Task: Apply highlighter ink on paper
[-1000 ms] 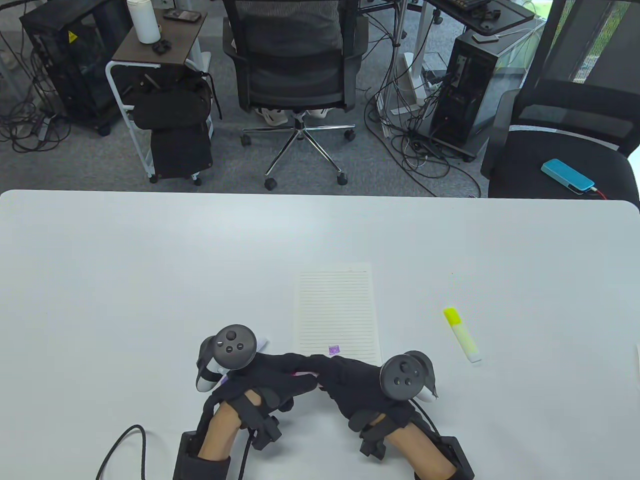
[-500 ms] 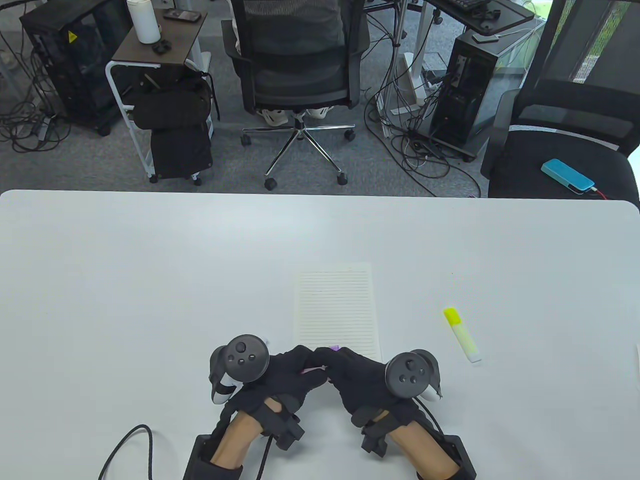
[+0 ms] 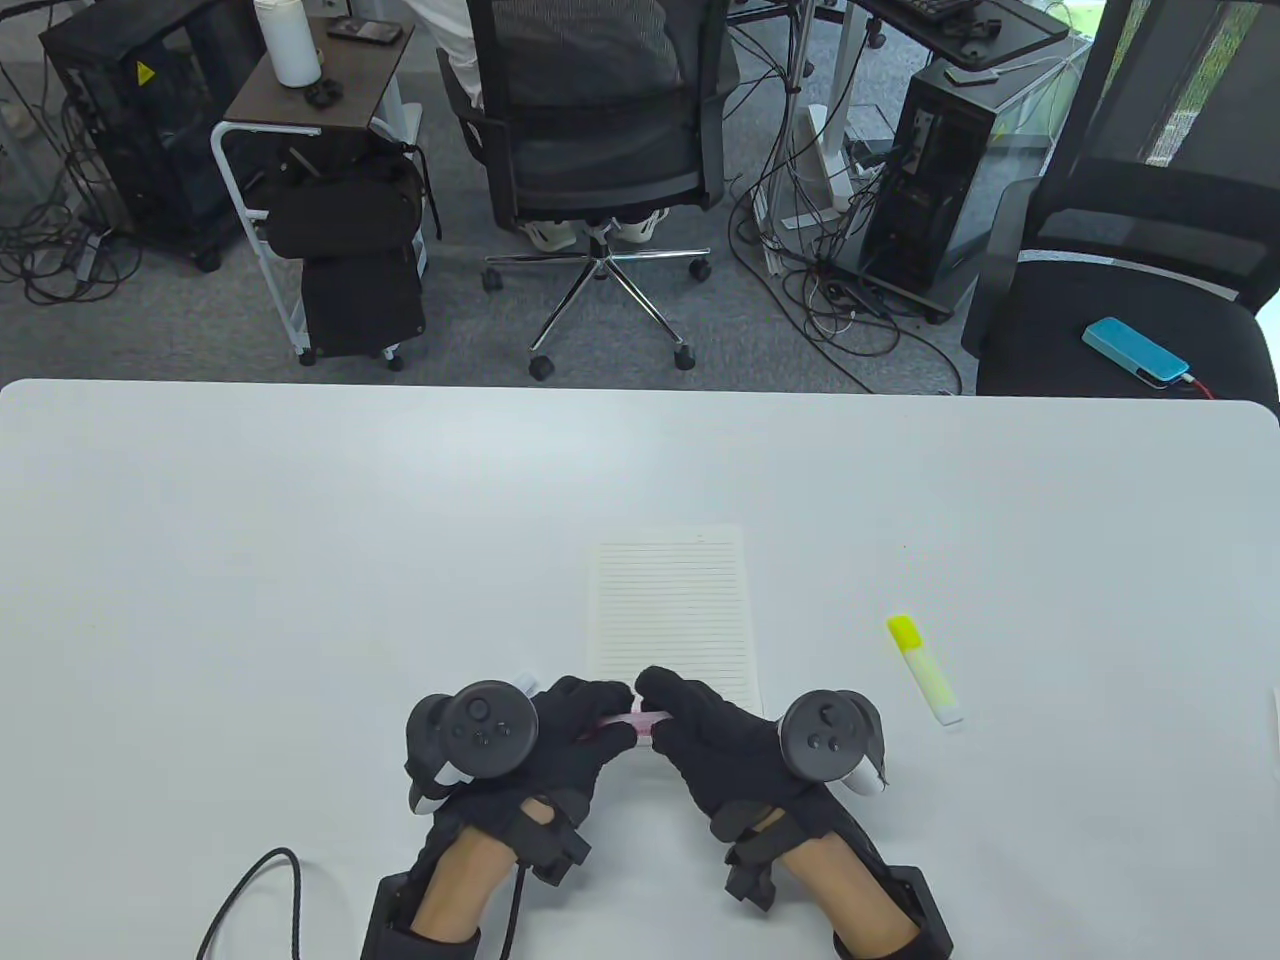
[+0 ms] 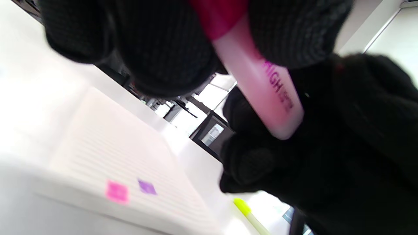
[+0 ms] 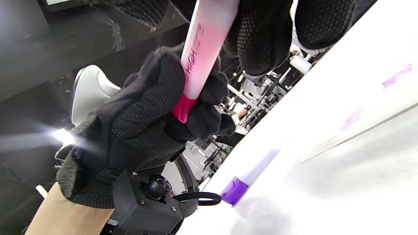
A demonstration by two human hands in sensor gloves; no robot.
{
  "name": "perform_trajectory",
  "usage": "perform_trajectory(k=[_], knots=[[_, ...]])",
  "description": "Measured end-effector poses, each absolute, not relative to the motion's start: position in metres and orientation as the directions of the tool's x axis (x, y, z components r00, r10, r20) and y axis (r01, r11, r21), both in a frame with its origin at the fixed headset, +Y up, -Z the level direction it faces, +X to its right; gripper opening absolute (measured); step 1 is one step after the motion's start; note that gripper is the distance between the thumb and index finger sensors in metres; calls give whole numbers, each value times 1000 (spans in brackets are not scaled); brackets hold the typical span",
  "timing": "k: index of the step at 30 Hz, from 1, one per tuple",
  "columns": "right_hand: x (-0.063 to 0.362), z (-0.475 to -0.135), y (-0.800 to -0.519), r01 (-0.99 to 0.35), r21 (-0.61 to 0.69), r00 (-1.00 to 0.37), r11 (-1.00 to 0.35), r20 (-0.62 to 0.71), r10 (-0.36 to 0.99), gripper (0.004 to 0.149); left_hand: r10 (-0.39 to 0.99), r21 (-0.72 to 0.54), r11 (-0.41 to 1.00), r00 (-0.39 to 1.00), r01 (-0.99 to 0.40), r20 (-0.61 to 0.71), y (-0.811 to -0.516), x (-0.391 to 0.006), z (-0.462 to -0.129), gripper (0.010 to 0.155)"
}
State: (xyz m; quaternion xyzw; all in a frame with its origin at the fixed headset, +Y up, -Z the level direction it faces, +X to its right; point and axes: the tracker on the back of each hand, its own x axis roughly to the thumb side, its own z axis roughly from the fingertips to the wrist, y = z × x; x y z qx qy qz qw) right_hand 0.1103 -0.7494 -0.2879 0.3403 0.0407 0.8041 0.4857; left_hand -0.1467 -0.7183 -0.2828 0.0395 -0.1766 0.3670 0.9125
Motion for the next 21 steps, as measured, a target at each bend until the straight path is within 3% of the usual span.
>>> perform_trajectory(k=[7, 10, 13, 17, 21], knots=[[116, -291, -751, -754, 388, -313, -530, 497, 809, 58, 566, 217, 797, 823, -563, 58, -714, -211, -288, 50], [116, -291, -751, -742, 394, -322, -542, 499, 804, 59, 553, 241, 821, 826, -518, -109, -720, -240, -290, 51], [115, -291, -753, -728, 410, -325, -550, 500, 803, 59, 551, 206, 834, 793, -512, -260, -732, -262, -293, 52], [114, -290, -753, -723, 408, -331, -558, 505, 797, 59, 571, 91, 810, 745, -579, -346, -755, -277, -302, 50], [114, -291, -753, -721, 408, -333, -560, 505, 796, 59, 499, 29, 841, 753, -540, -430, -764, -280, -307, 52]])
